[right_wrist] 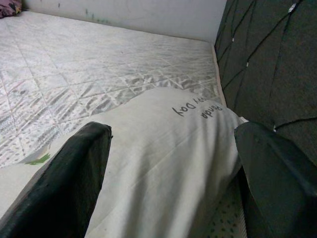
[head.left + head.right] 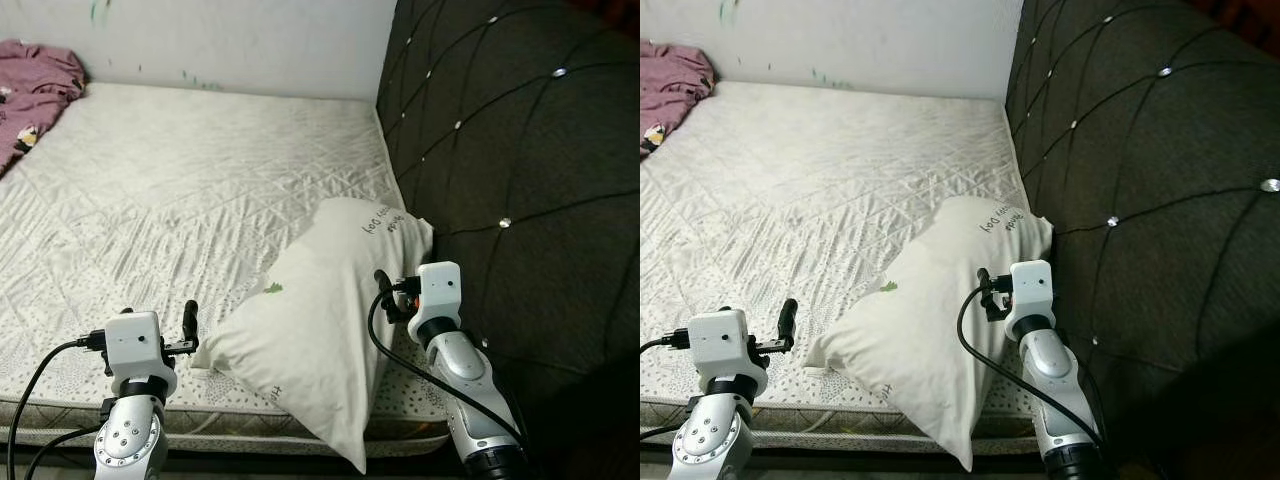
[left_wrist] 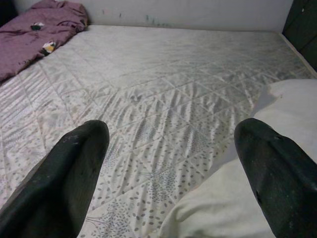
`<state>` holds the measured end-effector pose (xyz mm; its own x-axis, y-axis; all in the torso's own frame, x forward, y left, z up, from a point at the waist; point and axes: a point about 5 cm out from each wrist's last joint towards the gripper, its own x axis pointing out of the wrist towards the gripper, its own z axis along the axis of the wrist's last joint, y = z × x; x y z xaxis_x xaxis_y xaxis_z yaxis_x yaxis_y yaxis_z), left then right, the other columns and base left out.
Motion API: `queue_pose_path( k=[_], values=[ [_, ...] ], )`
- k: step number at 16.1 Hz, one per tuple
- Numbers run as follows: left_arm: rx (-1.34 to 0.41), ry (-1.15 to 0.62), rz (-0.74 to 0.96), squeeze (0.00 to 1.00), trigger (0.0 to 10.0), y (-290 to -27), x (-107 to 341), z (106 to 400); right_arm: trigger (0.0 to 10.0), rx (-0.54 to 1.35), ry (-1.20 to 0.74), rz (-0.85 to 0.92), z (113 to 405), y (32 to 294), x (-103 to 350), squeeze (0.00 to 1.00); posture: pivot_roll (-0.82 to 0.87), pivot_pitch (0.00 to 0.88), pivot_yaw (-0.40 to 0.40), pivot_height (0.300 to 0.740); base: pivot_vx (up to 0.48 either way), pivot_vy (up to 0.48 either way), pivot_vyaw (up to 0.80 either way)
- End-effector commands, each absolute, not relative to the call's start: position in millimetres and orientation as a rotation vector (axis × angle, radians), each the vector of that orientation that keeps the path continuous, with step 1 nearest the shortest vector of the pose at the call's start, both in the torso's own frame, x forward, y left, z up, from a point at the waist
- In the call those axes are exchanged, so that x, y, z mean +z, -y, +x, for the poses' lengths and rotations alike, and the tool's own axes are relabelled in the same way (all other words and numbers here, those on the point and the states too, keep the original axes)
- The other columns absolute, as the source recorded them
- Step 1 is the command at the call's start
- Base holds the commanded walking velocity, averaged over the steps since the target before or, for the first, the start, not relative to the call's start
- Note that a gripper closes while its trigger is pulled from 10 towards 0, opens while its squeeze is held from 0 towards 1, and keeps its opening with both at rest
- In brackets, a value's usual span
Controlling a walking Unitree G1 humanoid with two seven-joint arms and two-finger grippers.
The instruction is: Clean up the room
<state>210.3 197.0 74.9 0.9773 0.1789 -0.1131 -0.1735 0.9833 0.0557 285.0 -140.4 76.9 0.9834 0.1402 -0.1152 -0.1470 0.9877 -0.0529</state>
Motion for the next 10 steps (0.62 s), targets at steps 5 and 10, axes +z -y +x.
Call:
queue_pose_path(
  k=[5, 10],
  values=[
    [0.150, -0.094, 0.042, 0.00, 10.0, -194.6, 78.8, 214.0, 10.0, 0.142, -0.090, -0.054, 287.4, 142.8, 82.3, 0.00, 0.00, 0.000, -0.056, 0.732, 0.000, 0.000, 0.00],
    [0.147, -0.082, 0.040, 0.00, 10.0, -193.9, 81.9, 219.9, 10.0, 0.161, -0.084, -0.059, 291.7, 141.0, 85.6, 0.00, -0.01, 0.000, -0.063, 0.682, 0.000, 0.000, 0.00]
  ],
)
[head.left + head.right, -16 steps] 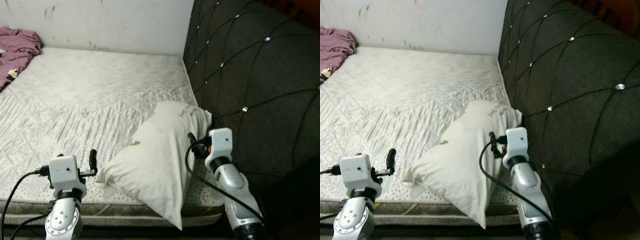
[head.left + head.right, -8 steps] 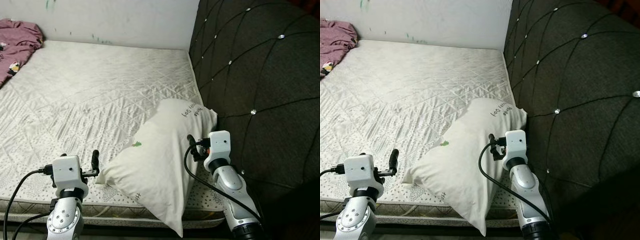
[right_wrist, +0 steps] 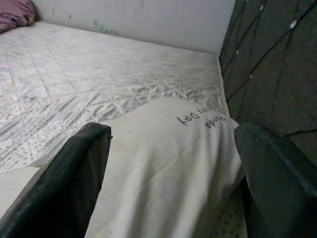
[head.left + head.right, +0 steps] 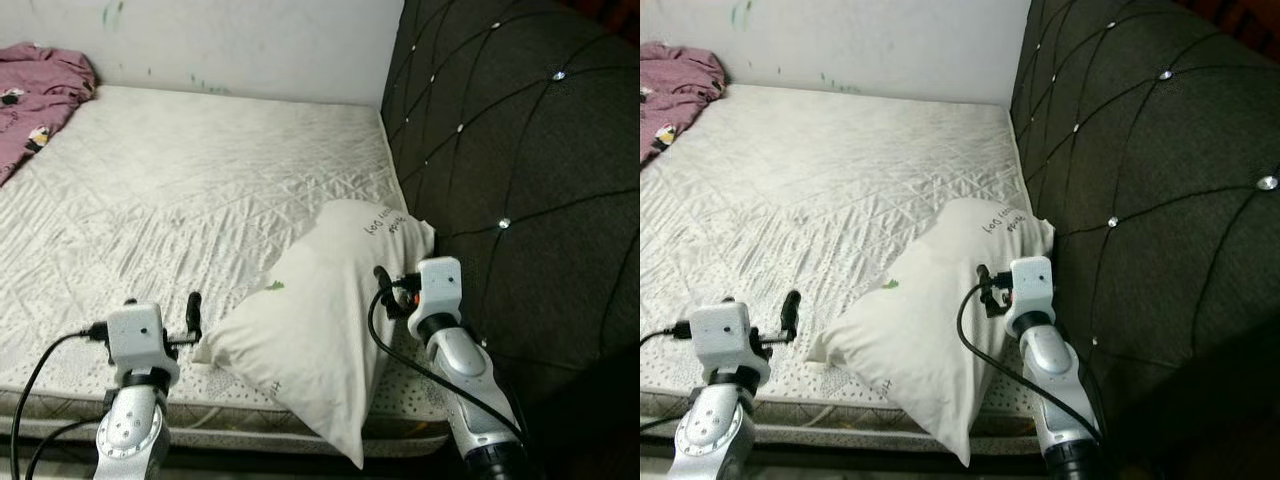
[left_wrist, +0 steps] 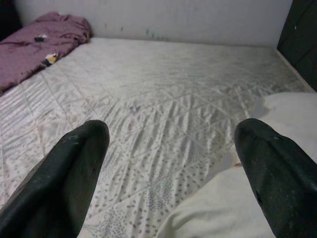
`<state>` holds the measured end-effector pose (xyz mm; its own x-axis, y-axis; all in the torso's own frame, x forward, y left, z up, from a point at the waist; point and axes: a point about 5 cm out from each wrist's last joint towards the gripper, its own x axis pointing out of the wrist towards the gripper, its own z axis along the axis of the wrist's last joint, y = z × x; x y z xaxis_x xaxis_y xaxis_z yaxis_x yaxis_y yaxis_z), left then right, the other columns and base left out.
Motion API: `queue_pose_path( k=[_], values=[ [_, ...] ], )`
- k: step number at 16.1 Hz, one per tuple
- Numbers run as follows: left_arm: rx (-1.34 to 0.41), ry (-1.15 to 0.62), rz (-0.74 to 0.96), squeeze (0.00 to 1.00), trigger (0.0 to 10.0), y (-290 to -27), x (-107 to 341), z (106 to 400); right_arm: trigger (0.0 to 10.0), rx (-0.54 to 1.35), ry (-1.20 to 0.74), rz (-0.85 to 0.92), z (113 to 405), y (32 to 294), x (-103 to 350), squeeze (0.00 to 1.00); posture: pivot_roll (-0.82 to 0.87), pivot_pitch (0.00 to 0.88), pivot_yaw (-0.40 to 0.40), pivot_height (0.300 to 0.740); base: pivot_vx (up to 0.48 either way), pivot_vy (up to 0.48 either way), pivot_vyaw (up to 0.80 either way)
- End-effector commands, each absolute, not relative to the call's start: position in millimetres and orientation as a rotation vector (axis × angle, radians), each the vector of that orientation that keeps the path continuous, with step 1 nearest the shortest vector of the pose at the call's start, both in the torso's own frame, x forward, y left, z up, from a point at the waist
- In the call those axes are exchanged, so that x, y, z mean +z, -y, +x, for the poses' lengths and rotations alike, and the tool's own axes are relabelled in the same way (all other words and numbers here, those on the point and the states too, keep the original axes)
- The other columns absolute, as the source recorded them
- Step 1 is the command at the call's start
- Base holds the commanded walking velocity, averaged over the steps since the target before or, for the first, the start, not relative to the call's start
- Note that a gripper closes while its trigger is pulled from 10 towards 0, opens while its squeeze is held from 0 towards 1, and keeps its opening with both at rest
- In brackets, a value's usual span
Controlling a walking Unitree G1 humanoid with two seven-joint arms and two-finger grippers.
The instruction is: Clean up the room
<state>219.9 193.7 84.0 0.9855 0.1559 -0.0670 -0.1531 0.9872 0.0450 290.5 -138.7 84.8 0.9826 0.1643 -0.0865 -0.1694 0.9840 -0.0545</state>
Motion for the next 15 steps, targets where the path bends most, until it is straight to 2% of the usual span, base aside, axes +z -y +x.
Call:
queue_pose_path(
  k=[1, 6, 15],
  values=[
    [0.145, -0.073, 0.040, 0.00, 10.0, -194, 83, 222, 10.0, 0.171, -0.081, -0.060, 292, 140, 86, 0.00, -0.01, 0.000, -0.062, 0.672, 0.000, 0.000, 0.00],
    [0.145, -0.066, 0.046, 0.00, 10.0, -194, 86, 226, 10.0, 0.201, -0.073, -0.056, 293, 137, 88, 0.00, -0.01, 0.000, -0.059, 0.624, 0.000, 0.000, 0.00],
    [0.156, -0.039, 0.008, 0.00, 10.0, -193, 94, 227, 10.0, 0.215, -0.085, -0.061, 294, 140, 92, 0.00, 0.01, 0.000, -0.106, 0.624, 0.000, 0.000, 0.00]
  ],
)
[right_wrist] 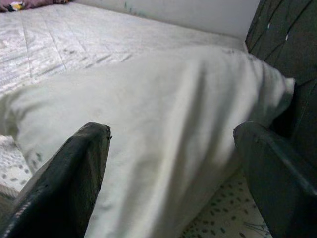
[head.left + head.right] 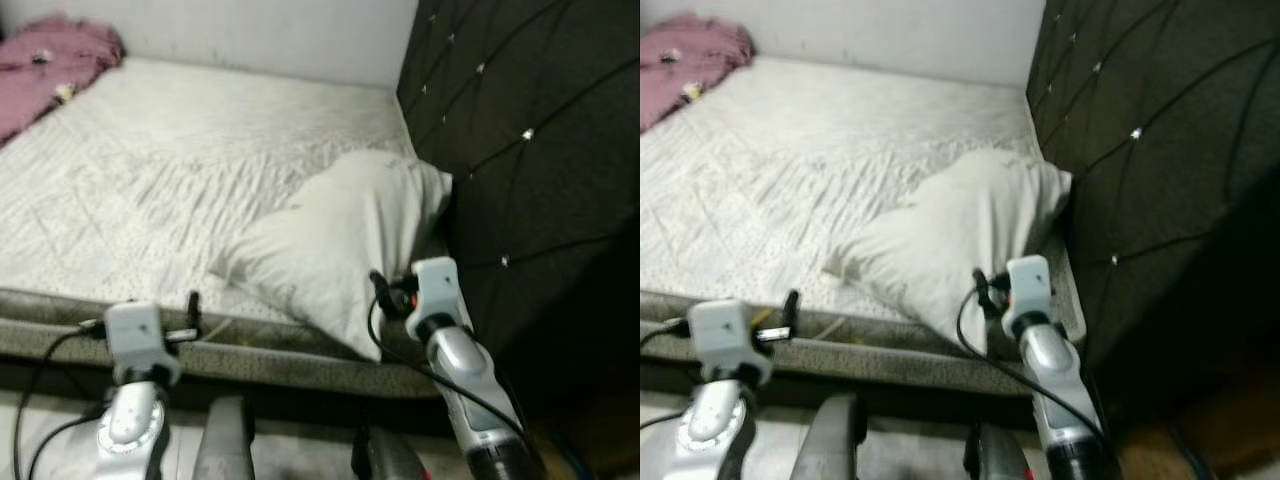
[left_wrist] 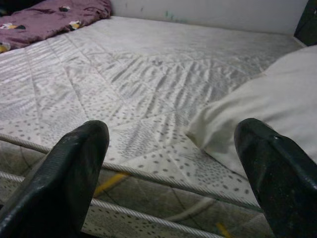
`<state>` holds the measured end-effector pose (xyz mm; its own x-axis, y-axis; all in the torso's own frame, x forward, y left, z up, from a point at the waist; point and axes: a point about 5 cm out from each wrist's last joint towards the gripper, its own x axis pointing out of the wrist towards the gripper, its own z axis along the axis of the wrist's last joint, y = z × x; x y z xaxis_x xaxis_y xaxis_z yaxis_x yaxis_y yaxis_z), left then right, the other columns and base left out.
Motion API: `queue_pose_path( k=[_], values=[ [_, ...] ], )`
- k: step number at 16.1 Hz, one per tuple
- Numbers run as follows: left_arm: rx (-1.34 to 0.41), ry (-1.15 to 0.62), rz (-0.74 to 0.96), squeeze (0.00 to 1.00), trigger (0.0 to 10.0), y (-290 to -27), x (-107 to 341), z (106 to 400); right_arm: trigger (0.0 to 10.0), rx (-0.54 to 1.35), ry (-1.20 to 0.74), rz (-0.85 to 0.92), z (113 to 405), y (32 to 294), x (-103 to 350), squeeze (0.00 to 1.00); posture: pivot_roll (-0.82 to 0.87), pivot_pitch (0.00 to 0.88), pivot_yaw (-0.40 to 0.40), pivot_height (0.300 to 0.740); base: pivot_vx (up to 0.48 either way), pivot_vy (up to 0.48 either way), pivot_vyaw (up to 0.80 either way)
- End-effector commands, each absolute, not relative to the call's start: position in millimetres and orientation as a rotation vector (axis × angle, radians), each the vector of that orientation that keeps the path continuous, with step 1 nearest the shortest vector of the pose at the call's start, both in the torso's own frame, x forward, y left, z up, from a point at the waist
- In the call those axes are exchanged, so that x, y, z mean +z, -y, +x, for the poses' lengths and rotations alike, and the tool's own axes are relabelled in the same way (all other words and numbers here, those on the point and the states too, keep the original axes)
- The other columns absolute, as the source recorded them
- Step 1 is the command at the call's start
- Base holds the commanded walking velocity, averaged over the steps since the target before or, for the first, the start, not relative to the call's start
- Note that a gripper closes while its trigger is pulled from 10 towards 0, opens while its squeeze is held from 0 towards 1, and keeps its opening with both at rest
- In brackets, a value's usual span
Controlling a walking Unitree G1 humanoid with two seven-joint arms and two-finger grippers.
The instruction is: Clean up the room
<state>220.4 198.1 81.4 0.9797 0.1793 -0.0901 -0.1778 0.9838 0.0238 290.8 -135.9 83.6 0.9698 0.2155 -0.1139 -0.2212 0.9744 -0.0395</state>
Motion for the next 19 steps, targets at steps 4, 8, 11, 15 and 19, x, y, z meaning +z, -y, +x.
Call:
queue_pose_path(
  k=[4, 8, 11, 15, 19],
  values=[
    [0.163, -0.046, -0.018, 0.00, 10.0, -194, 95, 226, 10.0, 0.213, -0.096, -0.054, 296, 140, 93, 0.00, 0.00, 0.000, -0.113, 0.624, 0.131, 0.000, 0.00],
    [0.151, -0.019, -0.011, 0.00, 10.0, -193, 101, 234, 10.0, 0.214, -0.091, -0.048, 299, 137, 94, 0.00, 0.00, 0.000, -0.096, 0.624, 0.275, 0.000, 0.00],
    [0.142, -0.023, -0.007, 0.00, 10.0, -192, 102, 234, 10.0, 0.208, -0.094, -0.042, 299, 137, 95, 0.00, 0.00, 0.000, -0.096, 0.624, 0.291, 0.000, 0.00],
    [0.140, -0.023, -0.002, 0.00, 10.0, -193, 102, 237, 10.0, 0.211, -0.097, -0.040, 301, 136, 95, 0.00, -0.01, 0.009, -0.086, 0.624, 0.286, 0.000, 0.00],
    [0.148, -0.031, -0.001, 0.00, 10.0, -192, 103, 239, 10.0, 0.242, -0.110, -0.045, 302, 133, 95, 0.00, -0.01, 0.005, -0.084, 0.624, 0.000, 0.000, 0.00]
  ],
)
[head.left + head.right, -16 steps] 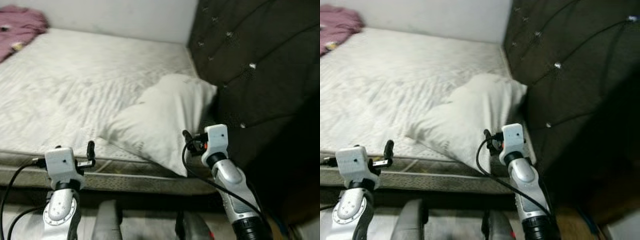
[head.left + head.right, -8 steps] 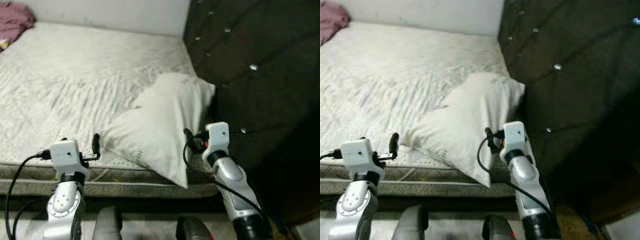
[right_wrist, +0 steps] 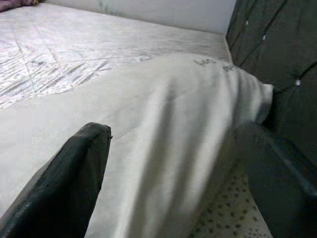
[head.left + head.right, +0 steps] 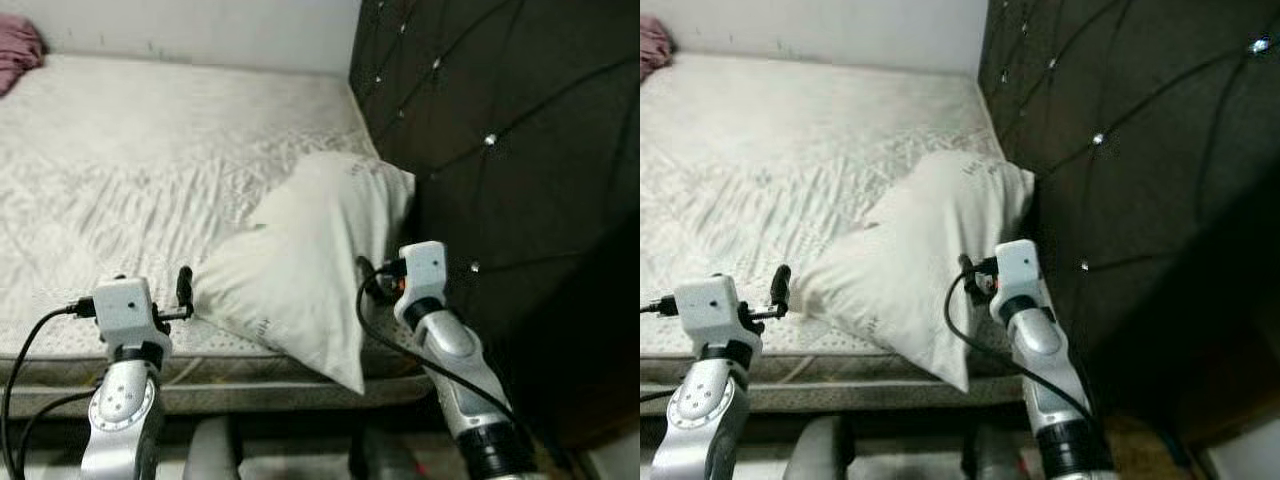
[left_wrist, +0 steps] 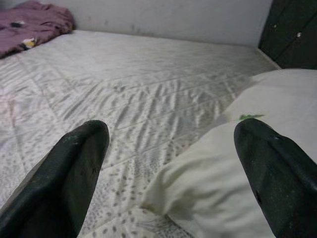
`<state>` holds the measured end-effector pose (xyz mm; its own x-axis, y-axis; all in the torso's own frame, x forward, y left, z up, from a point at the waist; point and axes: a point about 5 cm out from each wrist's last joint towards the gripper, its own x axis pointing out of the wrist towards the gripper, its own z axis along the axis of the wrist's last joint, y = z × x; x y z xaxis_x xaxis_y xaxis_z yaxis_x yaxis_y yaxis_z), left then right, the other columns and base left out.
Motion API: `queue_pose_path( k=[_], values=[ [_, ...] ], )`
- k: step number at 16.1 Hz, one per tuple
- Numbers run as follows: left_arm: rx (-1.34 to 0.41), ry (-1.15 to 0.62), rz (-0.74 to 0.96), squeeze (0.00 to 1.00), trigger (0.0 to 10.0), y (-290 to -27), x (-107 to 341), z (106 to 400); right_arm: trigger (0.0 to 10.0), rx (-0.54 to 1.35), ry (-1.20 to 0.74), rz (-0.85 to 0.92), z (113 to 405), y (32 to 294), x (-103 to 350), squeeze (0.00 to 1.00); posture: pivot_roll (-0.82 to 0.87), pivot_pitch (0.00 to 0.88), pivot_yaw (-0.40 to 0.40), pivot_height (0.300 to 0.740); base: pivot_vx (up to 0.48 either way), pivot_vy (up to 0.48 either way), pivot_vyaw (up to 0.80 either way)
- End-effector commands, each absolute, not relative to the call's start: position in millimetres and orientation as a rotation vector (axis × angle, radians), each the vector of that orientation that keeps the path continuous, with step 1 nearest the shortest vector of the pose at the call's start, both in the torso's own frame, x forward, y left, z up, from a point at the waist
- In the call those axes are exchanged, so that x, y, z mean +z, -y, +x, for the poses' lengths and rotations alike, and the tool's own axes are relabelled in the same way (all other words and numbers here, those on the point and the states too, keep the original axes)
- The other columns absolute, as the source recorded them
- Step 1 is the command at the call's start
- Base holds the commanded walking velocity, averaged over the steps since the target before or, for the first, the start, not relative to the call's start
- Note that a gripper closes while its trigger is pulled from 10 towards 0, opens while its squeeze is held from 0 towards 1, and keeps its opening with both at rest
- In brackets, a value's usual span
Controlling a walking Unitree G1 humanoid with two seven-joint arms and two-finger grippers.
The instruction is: Clean up the room
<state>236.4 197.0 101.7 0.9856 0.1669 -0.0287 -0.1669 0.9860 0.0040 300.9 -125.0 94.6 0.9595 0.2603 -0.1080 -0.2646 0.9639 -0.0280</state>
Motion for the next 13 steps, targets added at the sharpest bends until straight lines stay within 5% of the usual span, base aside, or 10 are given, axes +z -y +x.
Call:
queue_pose_path(
  k=[1, 6, 13],
  values=[
    [0.152, -0.033, -0.003, 0.00, 10.0, -192.3, 102.5, 237.8, 10.0, 0.271, -0.140, -0.041, 300.4, 130.2, 91.0, 0.00, -0.01, 0.004, -0.084, 0.624, 0.000, 0.000, 0.00],
    [0.152, -0.052, 0.004, 0.00, 10.0, -191.3, 100.1, 236.3, 10.0, 0.304, -0.175, -0.044, 298.5, 126.8, 85.9, 0.00, -0.01, 0.000, -0.088, 0.564, 0.000, 0.000, 0.00],
    [0.147, -0.050, 0.003, 0.00, 10.0, -190.8, 100.5, 237.4, 10.0, 0.319, -0.196, -0.043, 299.1, 125.7, 84.0, 0.00, -0.01, 0.000, -0.091, 0.564, 0.000, 0.000, 0.00]
  ],
)
